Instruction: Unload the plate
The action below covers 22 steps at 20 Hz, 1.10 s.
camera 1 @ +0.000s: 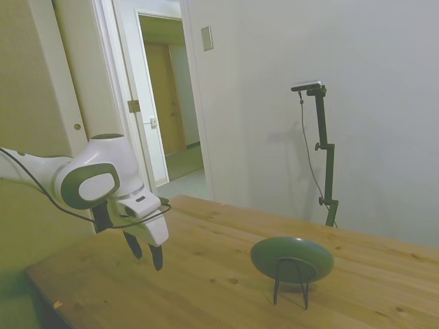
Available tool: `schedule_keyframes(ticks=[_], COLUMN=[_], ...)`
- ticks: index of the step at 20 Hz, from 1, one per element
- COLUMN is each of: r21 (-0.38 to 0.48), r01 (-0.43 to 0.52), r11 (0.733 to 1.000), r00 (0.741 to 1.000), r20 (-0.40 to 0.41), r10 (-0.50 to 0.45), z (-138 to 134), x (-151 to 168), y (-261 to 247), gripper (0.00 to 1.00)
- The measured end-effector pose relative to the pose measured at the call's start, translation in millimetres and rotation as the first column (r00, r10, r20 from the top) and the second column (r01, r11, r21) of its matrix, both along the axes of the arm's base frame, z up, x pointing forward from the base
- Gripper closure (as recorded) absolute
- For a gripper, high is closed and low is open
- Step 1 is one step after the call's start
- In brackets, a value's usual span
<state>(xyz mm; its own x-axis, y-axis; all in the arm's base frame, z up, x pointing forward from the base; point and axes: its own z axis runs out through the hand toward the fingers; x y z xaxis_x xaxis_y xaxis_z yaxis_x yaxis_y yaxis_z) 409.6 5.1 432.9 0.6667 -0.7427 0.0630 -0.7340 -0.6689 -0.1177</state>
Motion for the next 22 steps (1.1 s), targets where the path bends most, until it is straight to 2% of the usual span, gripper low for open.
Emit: schedule_keyframes(ticks=[4,9,17,22], r21=[-0.015,-0.086,-0.125,-0.124], r01=[0.006,0.105,0.286,0.372], r11=[1.0,0.991,0.95,0.92], r00=[1.0,0.991,0.94,0.907], r20=[0.011,0.098,0.229,0.262], r10=[-0.006,-0.096,-0.252,-0.331], z=[5,50,126,148], x=[3,18,56,78], y=[-13,-77,-182,-239], gripper=[0.0,0.0,0.0,0.0])
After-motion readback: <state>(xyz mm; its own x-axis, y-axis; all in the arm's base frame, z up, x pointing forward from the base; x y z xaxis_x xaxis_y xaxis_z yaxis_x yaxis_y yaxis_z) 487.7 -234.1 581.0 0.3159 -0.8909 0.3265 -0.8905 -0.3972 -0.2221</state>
